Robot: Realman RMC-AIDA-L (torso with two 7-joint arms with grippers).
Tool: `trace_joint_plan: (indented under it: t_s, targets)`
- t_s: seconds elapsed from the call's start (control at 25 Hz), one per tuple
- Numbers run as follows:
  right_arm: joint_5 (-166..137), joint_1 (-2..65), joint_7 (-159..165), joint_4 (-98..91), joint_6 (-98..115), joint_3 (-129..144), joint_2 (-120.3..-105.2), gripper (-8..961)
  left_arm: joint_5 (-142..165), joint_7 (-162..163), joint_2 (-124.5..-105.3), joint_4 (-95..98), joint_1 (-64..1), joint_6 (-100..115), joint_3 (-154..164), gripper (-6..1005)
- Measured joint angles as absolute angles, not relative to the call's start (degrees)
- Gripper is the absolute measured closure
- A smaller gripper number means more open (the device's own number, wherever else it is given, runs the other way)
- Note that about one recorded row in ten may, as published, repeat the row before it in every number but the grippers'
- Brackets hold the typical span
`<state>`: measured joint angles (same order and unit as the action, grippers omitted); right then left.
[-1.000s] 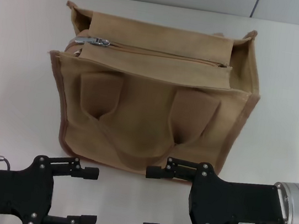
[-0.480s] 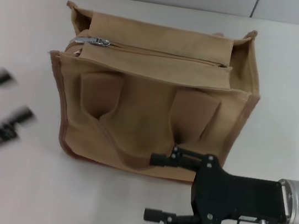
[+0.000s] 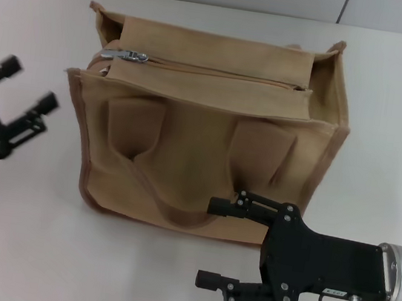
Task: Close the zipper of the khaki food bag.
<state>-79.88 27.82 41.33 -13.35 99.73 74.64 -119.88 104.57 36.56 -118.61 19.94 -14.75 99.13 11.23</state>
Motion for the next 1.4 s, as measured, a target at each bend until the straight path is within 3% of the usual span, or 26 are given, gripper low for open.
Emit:
trace_joint_plan:
  t_s: [0.68, 1.4]
  targets:
    - [-79.21, 26.38, 39.72, -12.09, 100.1, 74.45, -119.88, 119, 106.12, 30.82, -118.75, 14.44, -21.59, 95.92, 10.74, 248]
    - [-78.46, 26.98, 39.72, -12.03, 99.75, 74.36, -119.88, 118, 98.18, 30.36, -118.73, 11.86, -19.62, 99.65, 11.45, 289]
